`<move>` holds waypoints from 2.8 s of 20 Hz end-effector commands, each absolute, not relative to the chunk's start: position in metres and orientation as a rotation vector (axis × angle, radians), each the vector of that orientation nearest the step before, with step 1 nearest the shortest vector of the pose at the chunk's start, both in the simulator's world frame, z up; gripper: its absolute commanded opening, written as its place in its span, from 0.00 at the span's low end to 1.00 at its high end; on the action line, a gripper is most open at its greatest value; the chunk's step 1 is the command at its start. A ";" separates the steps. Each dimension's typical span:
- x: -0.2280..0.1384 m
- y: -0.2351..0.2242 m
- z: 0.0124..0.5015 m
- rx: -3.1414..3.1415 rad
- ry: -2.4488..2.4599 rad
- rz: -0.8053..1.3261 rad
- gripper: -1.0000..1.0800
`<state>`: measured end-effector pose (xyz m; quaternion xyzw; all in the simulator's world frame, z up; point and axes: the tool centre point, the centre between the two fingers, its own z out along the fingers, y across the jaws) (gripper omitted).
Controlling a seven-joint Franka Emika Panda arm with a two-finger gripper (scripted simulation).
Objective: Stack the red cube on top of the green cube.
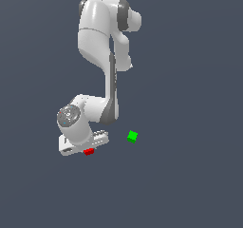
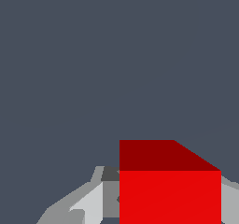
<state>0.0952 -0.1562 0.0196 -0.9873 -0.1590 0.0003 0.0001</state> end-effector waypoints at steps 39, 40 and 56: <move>0.092 -0.145 0.117 -3.102 -0.499 -0.001 0.00; 0.091 -0.142 0.116 -3.102 -0.499 -0.001 0.00; 0.051 -0.011 0.079 -3.102 -0.500 -0.001 0.00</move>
